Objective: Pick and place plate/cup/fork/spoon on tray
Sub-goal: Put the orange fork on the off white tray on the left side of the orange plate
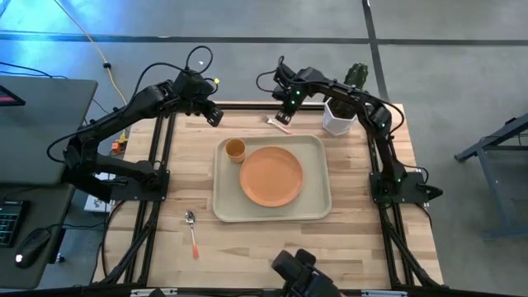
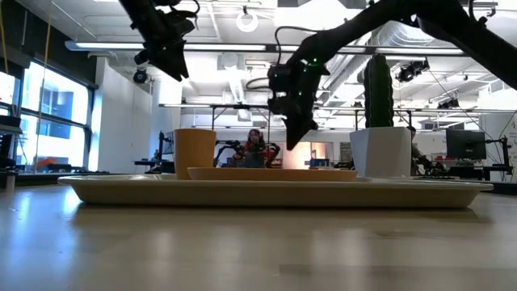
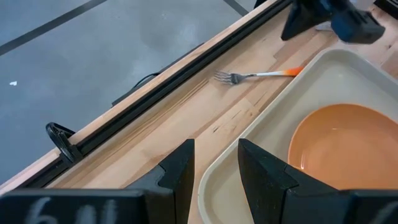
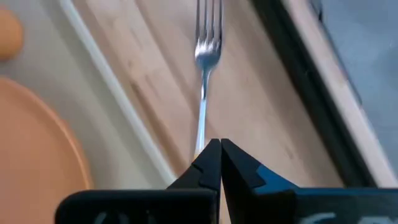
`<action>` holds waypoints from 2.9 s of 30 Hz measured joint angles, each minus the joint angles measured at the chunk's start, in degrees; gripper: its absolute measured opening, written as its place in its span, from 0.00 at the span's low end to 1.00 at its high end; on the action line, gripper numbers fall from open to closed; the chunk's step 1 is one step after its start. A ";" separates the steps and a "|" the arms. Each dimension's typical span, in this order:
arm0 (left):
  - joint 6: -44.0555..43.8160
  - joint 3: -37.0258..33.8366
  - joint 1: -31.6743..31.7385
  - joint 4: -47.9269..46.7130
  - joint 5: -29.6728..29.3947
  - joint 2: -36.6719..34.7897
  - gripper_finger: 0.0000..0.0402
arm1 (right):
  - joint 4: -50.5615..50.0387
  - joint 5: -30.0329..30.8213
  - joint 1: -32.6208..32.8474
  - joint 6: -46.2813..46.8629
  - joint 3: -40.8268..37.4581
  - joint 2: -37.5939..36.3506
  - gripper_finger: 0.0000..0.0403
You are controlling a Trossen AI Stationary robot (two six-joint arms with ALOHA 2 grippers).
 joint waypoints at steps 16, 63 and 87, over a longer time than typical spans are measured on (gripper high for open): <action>-1.07 0.00 -0.66 0.00 0.00 0.00 0.28 | 5.09 2.57 2.22 -1.50 0.04 6.74 0.16; -1.00 0.00 -0.79 -1.33 -2.14 4.33 0.28 | -3.56 2.72 0.71 -2.62 -0.12 6.34 0.00; -0.48 -0.05 -0.17 -1.33 -2.20 4.24 0.28 | -3.83 6.26 4.14 16.96 -3.08 -9.02 0.00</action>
